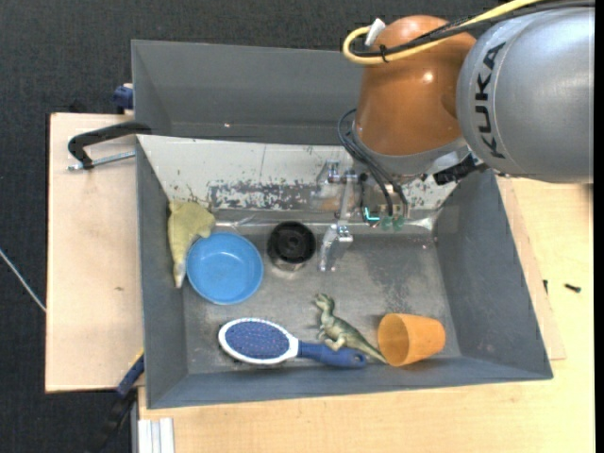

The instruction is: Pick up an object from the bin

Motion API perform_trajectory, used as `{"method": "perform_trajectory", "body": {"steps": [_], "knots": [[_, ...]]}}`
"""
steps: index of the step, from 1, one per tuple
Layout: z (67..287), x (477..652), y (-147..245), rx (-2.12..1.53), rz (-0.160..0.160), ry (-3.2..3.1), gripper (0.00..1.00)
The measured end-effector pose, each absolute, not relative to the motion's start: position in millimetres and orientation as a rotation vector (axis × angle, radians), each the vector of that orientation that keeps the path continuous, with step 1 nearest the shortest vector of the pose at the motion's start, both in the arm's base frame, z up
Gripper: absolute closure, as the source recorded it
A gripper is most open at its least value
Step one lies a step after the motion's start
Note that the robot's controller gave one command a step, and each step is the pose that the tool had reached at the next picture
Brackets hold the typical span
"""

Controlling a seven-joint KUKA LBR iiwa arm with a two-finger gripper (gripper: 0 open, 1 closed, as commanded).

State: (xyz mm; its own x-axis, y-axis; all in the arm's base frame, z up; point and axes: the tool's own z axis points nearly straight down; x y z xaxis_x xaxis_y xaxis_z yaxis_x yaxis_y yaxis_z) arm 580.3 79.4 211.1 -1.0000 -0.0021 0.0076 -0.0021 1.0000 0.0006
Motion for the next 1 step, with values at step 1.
{"method": "perform_trajectory", "body": {"steps": [1], "knots": [[85.5, 598.9, 99.0, 0.327, -0.007, -3.148, 0.00]]}}
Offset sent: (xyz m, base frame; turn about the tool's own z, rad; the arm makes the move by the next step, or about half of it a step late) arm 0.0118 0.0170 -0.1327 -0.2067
